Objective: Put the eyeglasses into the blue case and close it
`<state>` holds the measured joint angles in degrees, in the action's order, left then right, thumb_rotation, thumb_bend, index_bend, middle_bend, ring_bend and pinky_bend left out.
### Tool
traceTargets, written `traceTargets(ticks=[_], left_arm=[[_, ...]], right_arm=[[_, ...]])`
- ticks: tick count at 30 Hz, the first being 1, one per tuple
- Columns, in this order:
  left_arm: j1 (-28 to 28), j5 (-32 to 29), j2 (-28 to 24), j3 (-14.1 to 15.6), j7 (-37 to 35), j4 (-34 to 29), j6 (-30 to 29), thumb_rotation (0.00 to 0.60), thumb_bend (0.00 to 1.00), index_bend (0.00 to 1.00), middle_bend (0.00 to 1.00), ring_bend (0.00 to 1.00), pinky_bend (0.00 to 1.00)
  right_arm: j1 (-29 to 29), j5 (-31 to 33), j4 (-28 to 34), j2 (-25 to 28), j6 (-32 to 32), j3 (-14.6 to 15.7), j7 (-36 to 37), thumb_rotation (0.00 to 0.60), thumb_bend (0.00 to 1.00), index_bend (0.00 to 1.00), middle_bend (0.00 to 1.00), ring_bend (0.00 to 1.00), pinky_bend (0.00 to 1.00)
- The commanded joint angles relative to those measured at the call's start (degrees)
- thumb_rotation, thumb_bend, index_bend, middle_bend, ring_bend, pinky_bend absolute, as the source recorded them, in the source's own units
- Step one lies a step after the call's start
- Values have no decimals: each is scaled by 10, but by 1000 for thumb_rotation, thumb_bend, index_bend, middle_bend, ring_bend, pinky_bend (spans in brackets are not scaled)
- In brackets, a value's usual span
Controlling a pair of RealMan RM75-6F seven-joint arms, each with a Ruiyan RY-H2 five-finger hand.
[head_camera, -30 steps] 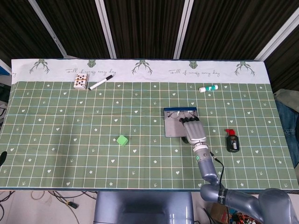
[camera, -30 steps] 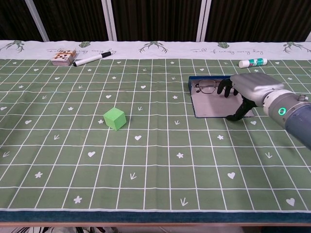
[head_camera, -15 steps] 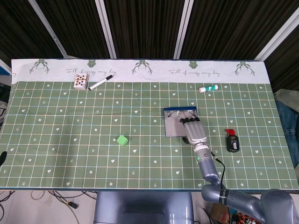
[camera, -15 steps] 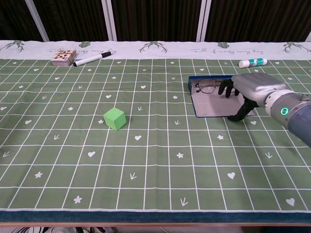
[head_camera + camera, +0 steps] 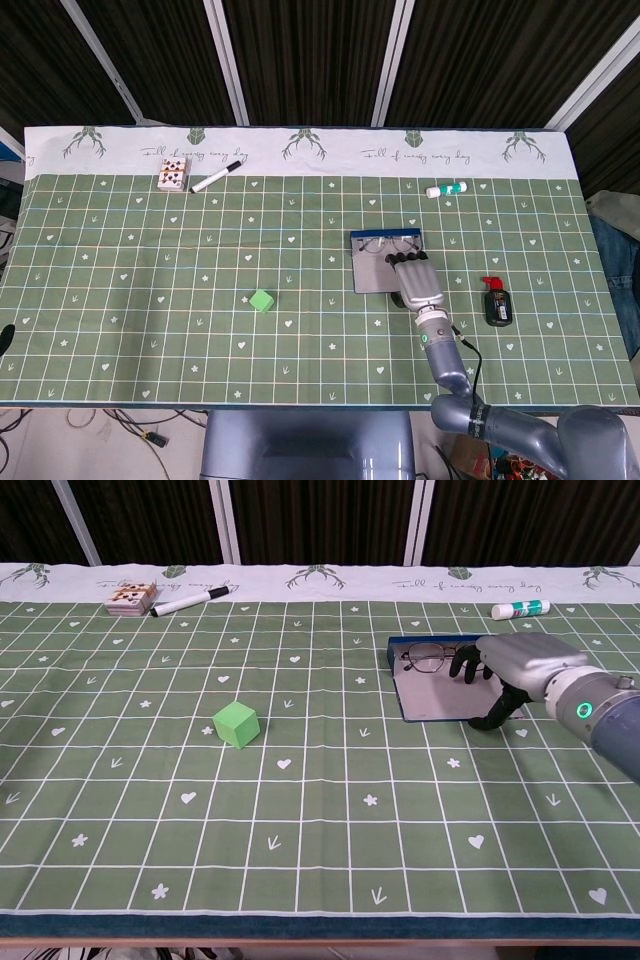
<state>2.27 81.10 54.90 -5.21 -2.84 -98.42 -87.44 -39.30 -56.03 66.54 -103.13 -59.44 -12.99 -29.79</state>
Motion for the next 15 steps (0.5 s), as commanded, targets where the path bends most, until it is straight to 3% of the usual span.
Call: traceTargets(ticks=[1,6,15], left_arm=[[0,0,0,0,0,0,0,600,321,201,0,0,0],[0,1,0,0,-1,0,-1,600,321,201,0,0,0],[0,0,-1,0,0,0,0,600,321,201,0,0,0]], right_arm=[[0,0,0,0,1,0,0,600,308,298,320,296,235],[-1,-1,-4,-3,2,-2,3,600,311,305,321,296,235],[-3,-13,-21,-14,-3,-7,19,600,409,351,349,335,235]])
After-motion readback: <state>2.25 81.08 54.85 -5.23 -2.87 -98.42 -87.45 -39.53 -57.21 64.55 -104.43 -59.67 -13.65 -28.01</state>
